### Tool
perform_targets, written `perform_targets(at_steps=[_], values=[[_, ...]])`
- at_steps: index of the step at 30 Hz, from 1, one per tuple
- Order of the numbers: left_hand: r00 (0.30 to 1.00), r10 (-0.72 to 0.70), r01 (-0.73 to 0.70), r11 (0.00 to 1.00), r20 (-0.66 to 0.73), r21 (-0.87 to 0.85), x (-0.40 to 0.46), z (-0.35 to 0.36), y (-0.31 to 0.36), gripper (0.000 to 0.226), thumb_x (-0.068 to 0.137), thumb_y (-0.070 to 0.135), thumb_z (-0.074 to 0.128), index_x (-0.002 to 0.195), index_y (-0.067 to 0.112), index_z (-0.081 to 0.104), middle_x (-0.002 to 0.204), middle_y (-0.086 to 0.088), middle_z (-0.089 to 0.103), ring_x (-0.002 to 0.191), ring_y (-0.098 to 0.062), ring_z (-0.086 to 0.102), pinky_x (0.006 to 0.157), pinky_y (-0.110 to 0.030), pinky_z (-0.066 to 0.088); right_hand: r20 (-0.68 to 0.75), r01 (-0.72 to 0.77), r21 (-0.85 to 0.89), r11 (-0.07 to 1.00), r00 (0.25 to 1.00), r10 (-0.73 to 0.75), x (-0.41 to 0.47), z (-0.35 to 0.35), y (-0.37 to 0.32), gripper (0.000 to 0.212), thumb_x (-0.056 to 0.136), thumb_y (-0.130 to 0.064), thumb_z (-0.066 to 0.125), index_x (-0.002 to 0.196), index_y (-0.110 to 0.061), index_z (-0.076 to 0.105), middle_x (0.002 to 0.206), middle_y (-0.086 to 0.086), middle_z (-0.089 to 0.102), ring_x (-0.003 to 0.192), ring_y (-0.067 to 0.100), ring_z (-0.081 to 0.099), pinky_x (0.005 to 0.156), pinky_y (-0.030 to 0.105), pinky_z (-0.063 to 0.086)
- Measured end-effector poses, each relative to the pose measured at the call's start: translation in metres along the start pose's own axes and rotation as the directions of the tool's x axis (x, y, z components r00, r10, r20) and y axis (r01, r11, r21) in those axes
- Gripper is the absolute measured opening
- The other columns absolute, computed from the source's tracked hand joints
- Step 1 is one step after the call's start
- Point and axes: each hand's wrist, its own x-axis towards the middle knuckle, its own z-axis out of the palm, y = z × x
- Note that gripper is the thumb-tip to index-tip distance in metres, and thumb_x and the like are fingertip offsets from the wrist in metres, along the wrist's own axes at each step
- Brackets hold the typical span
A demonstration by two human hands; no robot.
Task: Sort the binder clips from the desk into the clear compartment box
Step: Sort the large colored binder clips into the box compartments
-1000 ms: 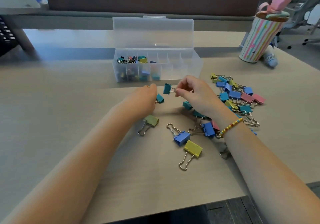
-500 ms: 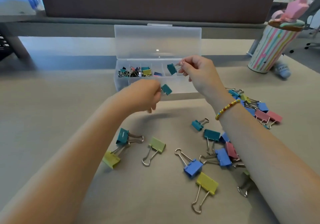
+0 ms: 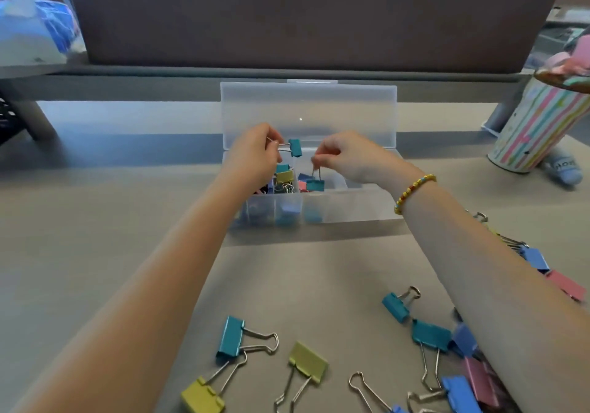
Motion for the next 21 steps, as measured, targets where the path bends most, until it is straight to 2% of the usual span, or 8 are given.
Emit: perform_targets(at_steps=[3, 6, 9, 14, 17, 19, 21], values=[[0.999, -0.034, 0.036, 0.997, 0.033, -0.062, 0.007, 0.005, -0.006, 0.020, 0.099, 0.012, 0.037, 0.113, 0.009, 0.052, 0.084, 0.000, 0.056, 0.068, -0.004, 0.050, 0.072, -0.026, 0.047, 0.140, 0.001, -0.103, 0.995, 0.990, 0.013, 0.006, -0.003, -0.002, 0.021, 0.095, -0.028, 0.052, 0.100, -0.015, 0.067, 0.097, 0.001, 0.059, 0.089, 0.017, 0.050, 0.077, 0.027, 0.037], [0.998, -0.043, 0.049, 0.993, 0.056, -0.110, 0.008, 0.008, -0.012, 0.017, 0.099, 0.012, 0.038, 0.109, 0.012, 0.052, 0.076, 0.004, 0.056, 0.065, -0.003, 0.051, 0.067, -0.024, 0.048, 0.224, -0.011, -0.140, 0.990, 0.974, 0.043, 0.009, -0.001, -0.002, 0.025, 0.093, -0.031, 0.055, 0.105, -0.012, 0.067, 0.094, -0.001, 0.057, 0.088, 0.016, 0.049, 0.076, 0.028, 0.037], [0.997, -0.041, 0.048, 0.991, 0.057, -0.128, 0.006, 0.008, -0.015, 0.015, 0.099, 0.012, 0.038, 0.106, 0.015, 0.051, 0.075, 0.004, 0.055, 0.065, -0.002, 0.051, 0.063, -0.019, 0.047, 0.245, -0.030, -0.163, 0.986, 0.967, 0.070, 0.012, 0.006, -0.002, 0.025, 0.090, -0.034, 0.059, 0.102, -0.013, 0.068, 0.091, 0.000, 0.059, 0.084, 0.016, 0.049, 0.073, 0.028, 0.037], [0.997, -0.042, 0.048, 0.994, 0.058, -0.102, 0.006, 0.008, -0.015, 0.017, 0.099, 0.013, 0.037, 0.110, 0.013, 0.051, 0.077, 0.003, 0.055, 0.064, -0.003, 0.051, 0.058, -0.016, 0.045, 0.108, -0.056, -0.096, 0.994, 0.992, 0.066, 0.020, 0.019, -0.001, 0.018, 0.089, -0.030, 0.063, 0.094, -0.013, 0.067, 0.107, 0.006, 0.066, 0.088, 0.021, 0.054, 0.069, 0.026, 0.038], [0.996, -0.057, 0.063, 0.993, 0.063, -0.102, 0.006, 0.008, -0.015, 0.019, 0.100, 0.013, 0.037, 0.113, 0.011, 0.051, 0.077, 0.003, 0.055, 0.065, -0.003, 0.051, 0.058, -0.015, 0.045, 0.041, -0.065, -0.123, 0.990, 0.997, 0.071, 0.022, 0.024, 0.001, 0.014, 0.088, -0.030, 0.063, 0.089, -0.015, 0.062, 0.111, 0.006, 0.065, 0.088, 0.021, 0.052, 0.068, 0.026, 0.038], [0.995, -0.058, 0.066, 0.993, 0.077, -0.098, 0.005, 0.008, -0.013, 0.019, 0.099, 0.014, 0.038, 0.113, 0.011, 0.050, 0.079, 0.002, 0.056, 0.065, -0.004, 0.051, 0.056, -0.014, 0.044, -0.051, -0.066, -0.175, 0.982, 0.997, 0.058, 0.020, 0.024, 0.002, 0.016, 0.090, -0.031, 0.061, 0.092, -0.016, 0.059, 0.110, 0.006, 0.064, 0.087, 0.020, 0.049, 0.068, 0.027, 0.037], [0.994, -0.048, 0.057, 0.994, 0.097, -0.092, 0.004, 0.008, -0.013, 0.017, 0.099, 0.014, 0.038, 0.113, 0.012, 0.049, 0.082, 0.000, 0.059, 0.066, -0.004, 0.051, 0.057, -0.016, 0.045, -0.131, -0.043, -0.061, 0.997, 0.991, 0.034, 0.016, 0.021, 0.002, 0.021, 0.095, -0.030, 0.051, 0.102, -0.012, 0.061, 0.107, 0.006, 0.063, 0.088, 0.017, 0.049, 0.063, 0.024, 0.038]])
